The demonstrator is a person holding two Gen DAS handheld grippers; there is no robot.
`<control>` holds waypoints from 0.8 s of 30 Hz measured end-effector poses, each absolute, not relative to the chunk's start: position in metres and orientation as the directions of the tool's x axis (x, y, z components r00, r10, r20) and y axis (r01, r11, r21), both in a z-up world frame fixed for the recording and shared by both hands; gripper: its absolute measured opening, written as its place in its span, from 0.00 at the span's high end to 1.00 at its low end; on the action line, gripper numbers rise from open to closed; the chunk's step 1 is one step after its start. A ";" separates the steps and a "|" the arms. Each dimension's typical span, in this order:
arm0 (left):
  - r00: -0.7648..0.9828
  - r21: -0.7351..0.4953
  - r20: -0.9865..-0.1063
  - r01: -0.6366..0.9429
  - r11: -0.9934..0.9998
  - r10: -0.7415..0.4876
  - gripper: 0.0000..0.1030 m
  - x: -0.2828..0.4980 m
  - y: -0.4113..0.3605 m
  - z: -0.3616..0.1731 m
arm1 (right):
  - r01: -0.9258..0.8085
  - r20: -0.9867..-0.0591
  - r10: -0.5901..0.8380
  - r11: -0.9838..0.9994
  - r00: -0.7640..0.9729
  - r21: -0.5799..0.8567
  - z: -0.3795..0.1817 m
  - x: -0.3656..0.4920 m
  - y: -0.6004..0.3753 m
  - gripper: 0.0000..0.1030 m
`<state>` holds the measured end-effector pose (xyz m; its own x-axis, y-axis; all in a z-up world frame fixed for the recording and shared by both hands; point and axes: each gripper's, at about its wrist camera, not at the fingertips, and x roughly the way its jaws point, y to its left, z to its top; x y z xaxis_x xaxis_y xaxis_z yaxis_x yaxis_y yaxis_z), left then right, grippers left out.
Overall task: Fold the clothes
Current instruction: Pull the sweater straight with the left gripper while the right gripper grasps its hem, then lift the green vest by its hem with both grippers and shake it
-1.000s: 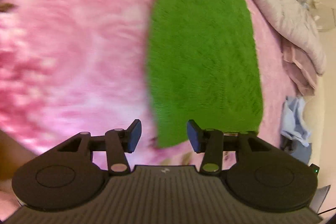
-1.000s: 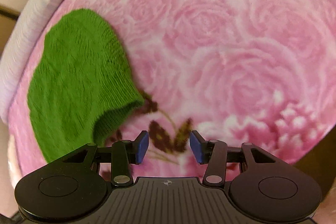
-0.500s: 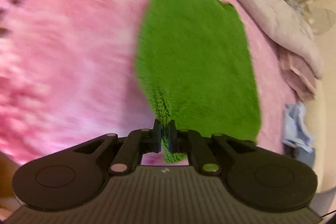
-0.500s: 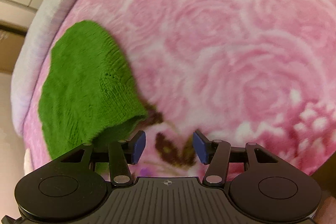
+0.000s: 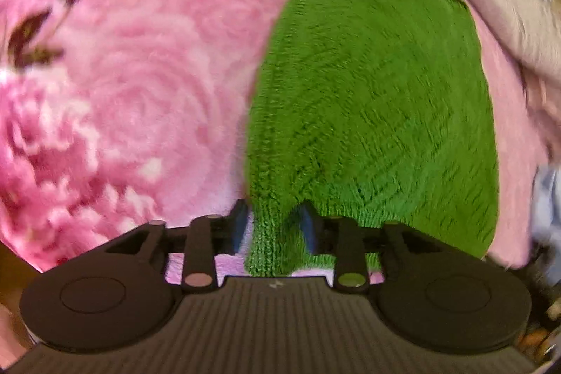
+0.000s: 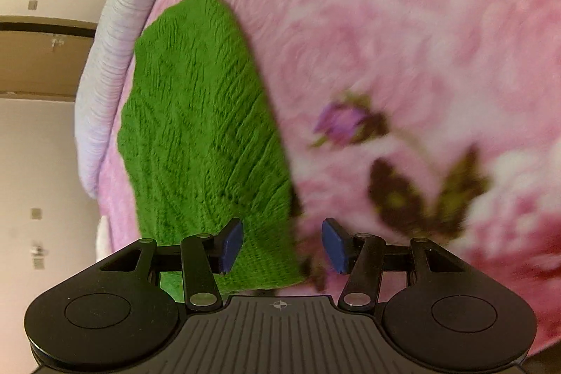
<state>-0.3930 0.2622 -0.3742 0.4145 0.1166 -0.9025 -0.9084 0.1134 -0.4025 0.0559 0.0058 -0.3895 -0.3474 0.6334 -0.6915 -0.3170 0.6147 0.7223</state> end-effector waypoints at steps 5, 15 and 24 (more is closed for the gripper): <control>0.460 -0.464 -0.877 -0.886 0.003 0.137 0.65 -0.395 0.266 -0.387 | -0.225 -0.646 0.686 0.608 -0.335 0.761 -0.406 0.044 0.014 0.51; 0.703 -0.658 -0.678 -0.710 0.251 0.213 0.96 -0.380 0.275 -0.226 | -0.338 -0.456 0.828 0.349 -0.326 0.874 -0.272 0.065 0.018 0.96; 0.887 -0.660 -0.278 -0.456 0.597 0.370 0.96 -0.384 0.275 0.013 | -0.507 -0.057 0.972 -0.069 -0.229 0.859 -0.024 0.092 0.002 0.96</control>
<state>-0.3841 0.2753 0.0129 0.8866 0.3696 -0.2781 -0.4558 0.5967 -0.6604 0.0925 0.0018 -0.0239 -0.2290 0.9717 -0.0573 -0.5067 -0.0687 0.8594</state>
